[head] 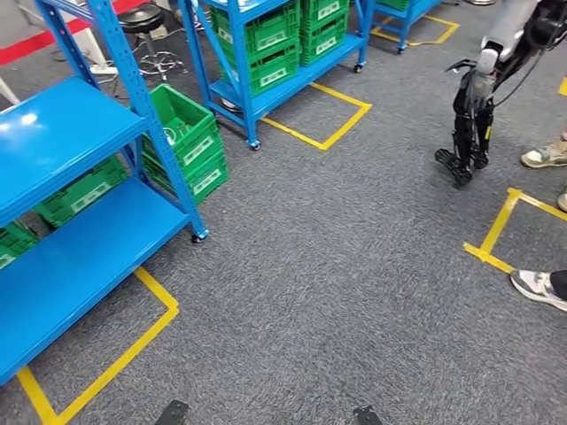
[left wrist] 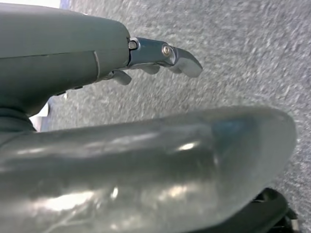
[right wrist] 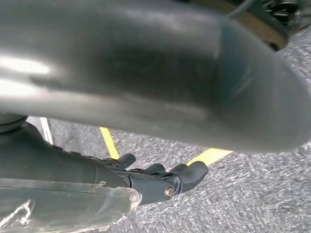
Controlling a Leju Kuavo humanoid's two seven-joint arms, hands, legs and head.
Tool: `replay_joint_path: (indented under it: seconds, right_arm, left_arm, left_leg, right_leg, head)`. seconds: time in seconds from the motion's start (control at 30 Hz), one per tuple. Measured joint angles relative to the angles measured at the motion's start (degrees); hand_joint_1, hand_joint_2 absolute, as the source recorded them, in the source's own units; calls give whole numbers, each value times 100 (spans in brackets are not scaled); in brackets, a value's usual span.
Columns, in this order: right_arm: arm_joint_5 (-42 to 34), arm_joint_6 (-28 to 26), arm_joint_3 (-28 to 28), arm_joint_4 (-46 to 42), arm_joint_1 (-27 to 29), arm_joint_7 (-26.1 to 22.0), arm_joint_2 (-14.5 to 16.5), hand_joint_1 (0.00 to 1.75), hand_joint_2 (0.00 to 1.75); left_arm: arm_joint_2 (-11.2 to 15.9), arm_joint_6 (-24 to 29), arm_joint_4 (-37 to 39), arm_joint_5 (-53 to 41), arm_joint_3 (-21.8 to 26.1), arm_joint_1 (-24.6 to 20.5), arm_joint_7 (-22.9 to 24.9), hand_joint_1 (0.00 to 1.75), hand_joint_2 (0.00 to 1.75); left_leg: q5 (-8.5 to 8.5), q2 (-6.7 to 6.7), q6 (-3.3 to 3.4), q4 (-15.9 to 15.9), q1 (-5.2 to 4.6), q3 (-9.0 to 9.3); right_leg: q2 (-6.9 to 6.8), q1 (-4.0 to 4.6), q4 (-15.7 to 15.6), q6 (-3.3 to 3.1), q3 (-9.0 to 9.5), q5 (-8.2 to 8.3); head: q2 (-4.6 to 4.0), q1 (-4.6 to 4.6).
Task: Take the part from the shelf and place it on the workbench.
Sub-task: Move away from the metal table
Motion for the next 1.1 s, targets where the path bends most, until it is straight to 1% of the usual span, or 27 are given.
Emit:
replay_joint_path:
  seconds: [0.07, 0.1, 0.13, 0.17, 0.2, 0.23, 0.27, 0.3, 0.33, 0.4, 0.43, 0.5, 0.53, 0.57, 0.63, 0.67, 0.7, 0.73, 0.77, 0.8, 0.83, 0.87, 0.9, 0.93, 1.0, 1.03, 1.1]
  right_arm:
    - [2, 2, -1, 0, 3, -3, 6, 0, 0]
    - [3, 2, -1, 0, 9, -4, 6, 0, 0]
    - [4, 1, -1, 0, 21, -5, 6, 0, 0]
    - [4, 1, -1, 0, 32, -4, 6, 0, 0]
    - [3, 1, -1, 0, 38, -3, 6, 0, 0]
    - [3, 4, -1, 0, 37, -3, 6, 0, 0]
    - [2, 7, -1, 0, 33, -3, 7, 0, 0]
    - [2, 10, -1, 0, 29, -4, 7, 0, 0]
    - [2, 12, -1, 0, 27, -4, 7, 0, 0]
    - [0, 13, -2, 0, 30, -5, 6, 0, 0]
    - [-3, 13, -3, 0, 30, -5, 6, 0, 0]
    - [-8, 13, -3, -1, 18, -6, 7, 0, 0]
    - [-9, 13, -3, -2, 12, -9, 7, 0, 0]
    - [-9, 13, -3, -2, 11, -11, 8, 0, 0]
    - [-9, 13, -3, -2, 25, -13, 8, 0, 0]
    - [-10, 13, -4, -2, 38, -11, 8, 0, 0]
    - [-10, 13, -5, -2, 49, -9, 8, 0, 0]
    - [-11, 13, -7, -2, 56, -7, 8, 0, 0]
    - [-10, 12, -7, -2, 57, -5, 8, 0, 0]
    - [-10, 12, -7, -2, 53, -5, 7, 0, 0]
    - [-9, 12, -7, -2, 49, -5, 7, 0, 0]
    - [-8, 12, -8, -1, 49, -5, 8, 0, 0]
    - [-6, 13, -8, -1, 47, -5, 8, 0, 0]
    - [-2, 13, -9, 0, 43, -2, 8, 0, 0]
    - [12, 10, -12, 0, 31, 4, 8, 0, 0]
    - [20, 9, -13, 0, 27, 8, 8, 0, 0]
    - [36, 9, -15, 0, 27, 12, 8, 0, 0]
  left_arm:
    - [6, 1, 0, 0, 16, 3, 0, 0, 0]
    - [4, 2, 0, 0, 19, -7, 0, 0, 0]
    - [4, 3, 0, 0, 20, -18, 0, 0, 0]
    - [4, 3, 0, 0, 21, -22, 0, 0, 0]
    - [3, 3, 0, 1, 22, -15, 0, 0, 0]
    - [3, 4, 0, 2, 24, -4, 0, 0, 0]
    - [3, 4, 0, 4, 25, 6, 0, 0, 0]
    - [2, 6, 0, 5, 26, 9, 0, 0, 0]
    - [2, 7, 0, 6, 27, 3, 0, 0, 0]
    - [2, 9, 0, 5, 28, -27, 0, 0, 0]
    - [2, 10, 0, 5, 28, -35, 0, 0, 0]
    - [1, 10, 0, 3, 29, -23, 0, 0, 0]
    - [-1, 12, 0, 2, 30, -11, 0, 0, 0]
    - [-3, 14, 0, 1, 31, -9, 0, 0, 0]
    - [-15, 17, 0, -1, 32, -25, 0, 0, 0]
    - [-22, 17, 0, -2, 32, -32, 0, 0, 0]
    - [-27, 16, 0, -2, 32, -30, 0, 0, 0]
    - [-29, 16, 0, -1, 33, -21, 0, 0, 0]
    - [-30, 16, 0, -1, 33, -14, 0, 0, 0]
    - [-32, 16, 0, 0, 33, -10, 0, 0, 0]
    - [-33, 16, 0, 0, 33, -12, 0, 0, 0]
    - [-33, 16, 0, 0, 33, -20, 0, 0, 0]
    - [-33, 16, 0, 0, 33, -26, 0, 0, 0]
    - [-32, 16, 0, 0, 33, -27, 0, 0, 0]
    - [-28, 16, 0, 0, 34, -11, 1, 0, 0]
    - [-28, 16, 0, 0, 36, -2, 3, 0, 0]
    - [-29, 15, 0, -1, 37, -9, 7, 0, 0]
  left_leg:
    - [-174, 269, -50, 238, -12, -128]
    - [-351, 457, -66, 527, -20, -264]
    - [-549, 574, -80, 899, -22, -441]
    - [-703, 628, -89, 1261, -19, -612]
    - [-768, 655, -94, 1503, -17, -721]
    - [-729, 671, -93, 1562, -16, -739]
    - [-594, 697, -86, 1409, -17, -648]
    - [-410, 778, -71, 1097, -23, -470]
    - [-248, 955, -49, 731, -37, -259]
    - [-101, 1234, 10, 186, -69, 32]
    - [-101, 1282, 38, 81, -82, 75]
    - [-96, 1137, 96, 39, -73, 65]
    - [-87, 1065, 123, 27, -60, 70]
    - [-74, 992, 155, 15, -42, 74]
    - [-61, 836, 202, 7, -21, 71]
    - [-59, 752, 216, 7, -20, 67]
    - [-58, 667, 221, 7, -20, 66]
    - [-56, 586, 219, 8, -19, 68]
    - [-53, 504, 213, 9, -14, 72]
    - [-49, 421, 200, 12, -7, 76]
    - [-46, 341, 177, 15, 1, 75]
    - [-47, 266, 146, 35, -2, 64]
    - [-37, 197, 107, 44, -2, 46]
    - [-22, 134, 64, 42, -1, 22]
    - [20, 38, -15, 16, 19, -17]
    - [6, 103, -46, 31, 17, -38]
    - [-206, 400, -86, 351, 0, -200]
  right_leg:
    - [-160, 2, -33, -83, 8, 29]
    - [-247, 13, -41, -110, 9, 31]
    - [-337, 27, -43, -132, 8, 26]
    - [-431, 40, -43, -144, 5, 21]
    - [-520, 49, -43, -151, 5, 15]
    - [-600, 55, -42, -154, 8, 10]
    - [-675, 58, -42, -152, 15, 4]
    - [-742, 62, -42, -144, 30, -5]
    - [-804, 77, -39, -126, 46, -20]
    - [-926, 121, -20, -72, 67, -60]
    - [-993, 142, -17, -43, 78, -75]
    - [-1102, 142, -28, 12, 110, -102]
    - [-1036, 132, 14, 44, 107, -151]
    - [-904, 118, 150, 76, 58, -247]
    - [-566, 96, 808, 125, -241, -586]
    - [-482, 92, 1201, 135, -436, -745]
    - [-444, 92, 1498, 141, -597, -833]
    - [-430, 90, 1591, 142, -667, -803]
    - [-415, 85, 1466, 140, -633, -666]
    - [-368, 72, 1151, 139, -504, -455]
    - [-236, 44, 760, 144, -334, -252]
    - [-80, 10, 395, 143, -170, -117]
    - [52, -14, 157, 134, -61, -47]
    - [136, -24, 53, 111, -15, -43]
    - [52, -8, 34, 28, -8, -32]
    - [-14, -3, 24, -14, -5, -18]
    - [-172, 4, -4, -85, 6, 2]
  head:
    - [1, -43]
    - [1, -68]
    - [1, -87]
    - [1, -90]
    - [1, -90]
    - [1, -91]
    - [1, -92]
    - [1, -92]
    - [1, -96]
    - [1, -104]
    - [1, -105]
    - [1, -91]
    - [1, -82]
    - [1, -66]
    - [1, -26]
    - [1, -15]
    - [0, -8]
    - [0, -5]
    - [0, -5]
    - [0, -5]
    - [0, -2]
    - [0, 3]
    - [0, 4]
    - [0, 4]
    - [0, 0]
    - [0, -7]
    - [0, -48]
